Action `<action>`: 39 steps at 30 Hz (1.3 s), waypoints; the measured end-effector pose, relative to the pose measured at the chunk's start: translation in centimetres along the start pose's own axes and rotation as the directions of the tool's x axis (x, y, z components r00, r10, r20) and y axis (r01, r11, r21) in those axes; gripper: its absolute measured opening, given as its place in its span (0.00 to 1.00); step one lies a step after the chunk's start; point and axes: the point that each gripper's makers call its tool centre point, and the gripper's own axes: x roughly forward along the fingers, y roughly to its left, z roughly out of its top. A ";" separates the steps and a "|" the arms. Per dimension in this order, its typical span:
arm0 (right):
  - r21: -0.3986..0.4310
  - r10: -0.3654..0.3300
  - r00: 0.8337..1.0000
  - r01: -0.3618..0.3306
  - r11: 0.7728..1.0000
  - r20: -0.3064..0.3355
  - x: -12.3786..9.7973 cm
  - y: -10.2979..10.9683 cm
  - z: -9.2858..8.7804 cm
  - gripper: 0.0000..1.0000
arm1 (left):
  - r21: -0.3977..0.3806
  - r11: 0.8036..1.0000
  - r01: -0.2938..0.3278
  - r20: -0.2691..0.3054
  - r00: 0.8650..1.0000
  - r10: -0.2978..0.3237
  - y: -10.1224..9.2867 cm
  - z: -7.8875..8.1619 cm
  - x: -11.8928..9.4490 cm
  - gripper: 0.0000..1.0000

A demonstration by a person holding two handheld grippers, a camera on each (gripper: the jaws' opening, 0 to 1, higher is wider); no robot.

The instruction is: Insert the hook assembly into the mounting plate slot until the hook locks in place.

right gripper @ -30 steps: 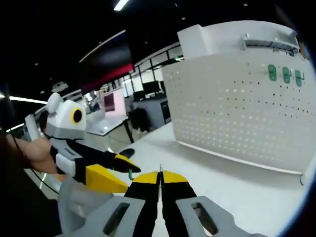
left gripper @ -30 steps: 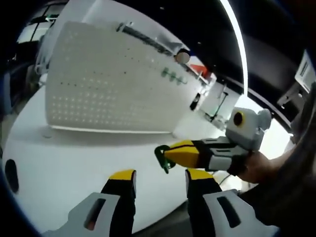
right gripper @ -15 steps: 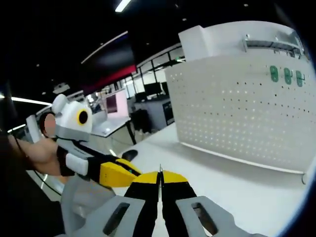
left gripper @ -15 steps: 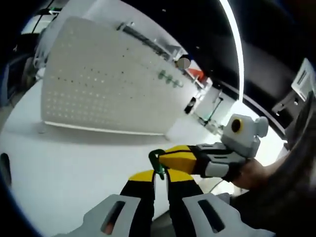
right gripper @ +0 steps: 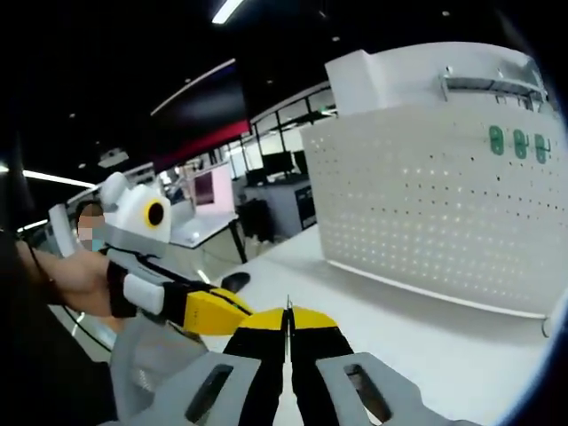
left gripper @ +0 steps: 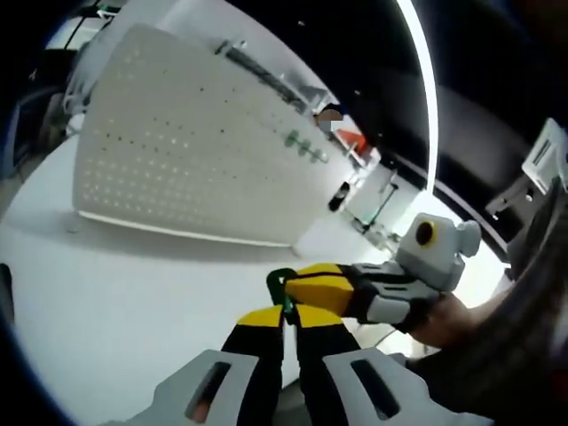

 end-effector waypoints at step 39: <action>-0.050 -0.023 0.999 0.020 0.999 -0.049 -0.8 0.1 -0.9 0.06 | 0.048 0.987 -0.156 -0.021 0.987 0.157 1.6 1.2 -0.3 0.02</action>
